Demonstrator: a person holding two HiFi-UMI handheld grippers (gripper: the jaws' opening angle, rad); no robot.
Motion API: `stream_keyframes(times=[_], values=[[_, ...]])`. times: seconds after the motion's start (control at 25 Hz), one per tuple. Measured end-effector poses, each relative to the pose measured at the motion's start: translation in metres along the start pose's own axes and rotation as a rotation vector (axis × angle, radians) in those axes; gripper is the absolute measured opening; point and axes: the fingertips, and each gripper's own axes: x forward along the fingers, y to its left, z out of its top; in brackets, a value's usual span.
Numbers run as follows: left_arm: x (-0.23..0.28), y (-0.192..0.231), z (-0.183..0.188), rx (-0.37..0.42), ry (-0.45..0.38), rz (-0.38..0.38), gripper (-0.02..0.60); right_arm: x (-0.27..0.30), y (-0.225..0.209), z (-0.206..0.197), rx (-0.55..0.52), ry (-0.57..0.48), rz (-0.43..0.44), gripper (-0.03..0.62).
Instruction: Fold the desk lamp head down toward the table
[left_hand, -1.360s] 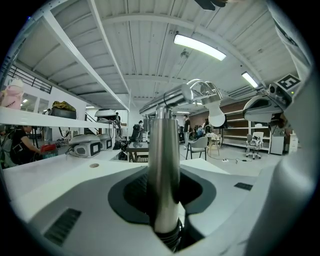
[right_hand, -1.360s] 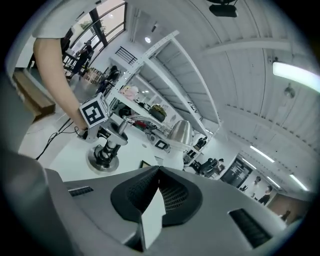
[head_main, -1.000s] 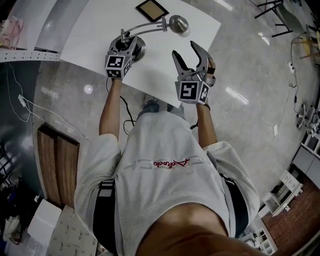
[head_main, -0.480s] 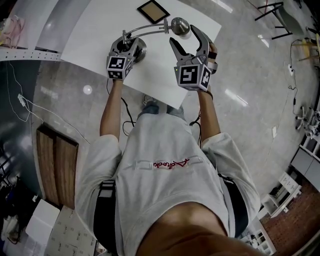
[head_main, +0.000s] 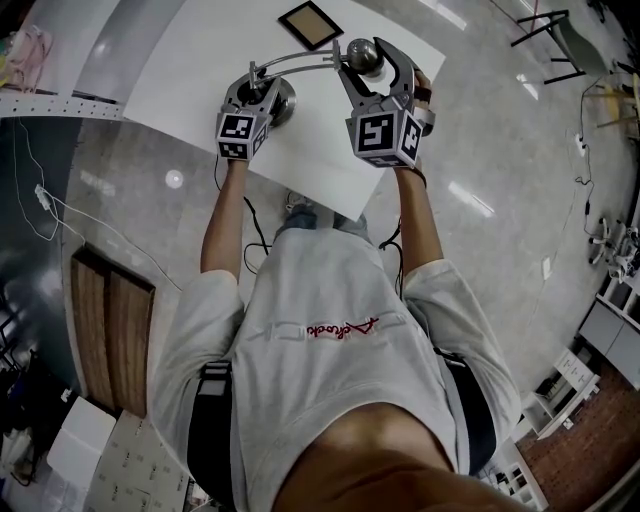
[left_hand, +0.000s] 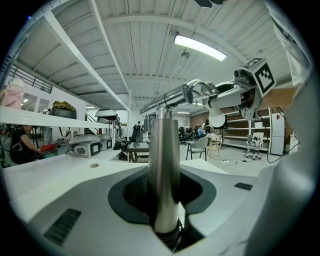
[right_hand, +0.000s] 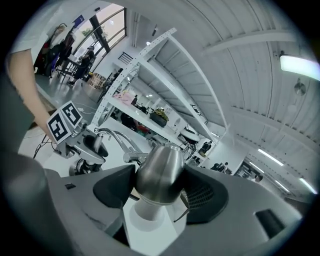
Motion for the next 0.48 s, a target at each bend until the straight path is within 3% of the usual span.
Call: stream_keyframes(times=[0.32, 0.48], values=[[0.0, 0.0, -0.001, 0.003, 0.002, -0.003, 0.149, 0.001, 0.001, -0.003, 0.032, -0.003, -0.007, 0.307], [0.0, -0.001, -0.001, 0.003, 0.003, -0.006, 0.147, 0.001, 0.005, -0.017, 0.101, -0.008, -0.007, 0.307]])
